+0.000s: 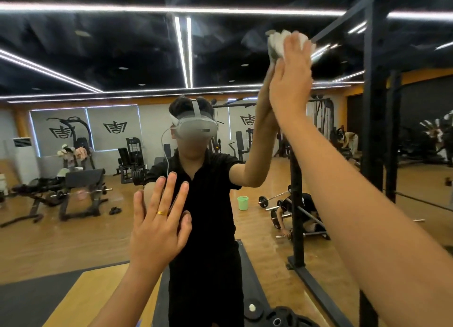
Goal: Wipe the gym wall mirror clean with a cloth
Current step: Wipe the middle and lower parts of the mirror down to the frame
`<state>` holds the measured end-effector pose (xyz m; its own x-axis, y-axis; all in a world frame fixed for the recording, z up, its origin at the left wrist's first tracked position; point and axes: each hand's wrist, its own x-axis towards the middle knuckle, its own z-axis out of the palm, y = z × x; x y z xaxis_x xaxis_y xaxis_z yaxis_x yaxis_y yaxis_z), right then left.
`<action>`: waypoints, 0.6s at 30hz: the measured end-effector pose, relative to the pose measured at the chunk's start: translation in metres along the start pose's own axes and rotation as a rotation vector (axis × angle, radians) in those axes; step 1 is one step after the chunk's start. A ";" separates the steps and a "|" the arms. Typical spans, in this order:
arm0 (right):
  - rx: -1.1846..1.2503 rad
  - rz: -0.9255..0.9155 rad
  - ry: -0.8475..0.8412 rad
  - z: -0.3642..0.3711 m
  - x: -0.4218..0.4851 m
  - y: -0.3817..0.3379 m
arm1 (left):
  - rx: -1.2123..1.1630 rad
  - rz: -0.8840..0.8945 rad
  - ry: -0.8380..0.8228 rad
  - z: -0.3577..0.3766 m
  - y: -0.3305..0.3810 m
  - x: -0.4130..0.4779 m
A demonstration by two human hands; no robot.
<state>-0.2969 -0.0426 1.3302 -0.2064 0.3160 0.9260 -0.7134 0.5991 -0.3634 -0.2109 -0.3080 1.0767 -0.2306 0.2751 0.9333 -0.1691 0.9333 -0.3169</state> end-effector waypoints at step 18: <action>-0.022 -0.337 -0.042 0.031 -0.039 -0.078 | 0.009 -0.009 -0.013 0.002 0.000 -0.001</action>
<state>-0.2540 -0.1240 1.3255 0.0105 0.0667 0.9977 -0.7314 0.6809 -0.0378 -0.2129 -0.3091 1.0757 -0.2410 0.2637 0.9340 -0.1797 0.9336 -0.3100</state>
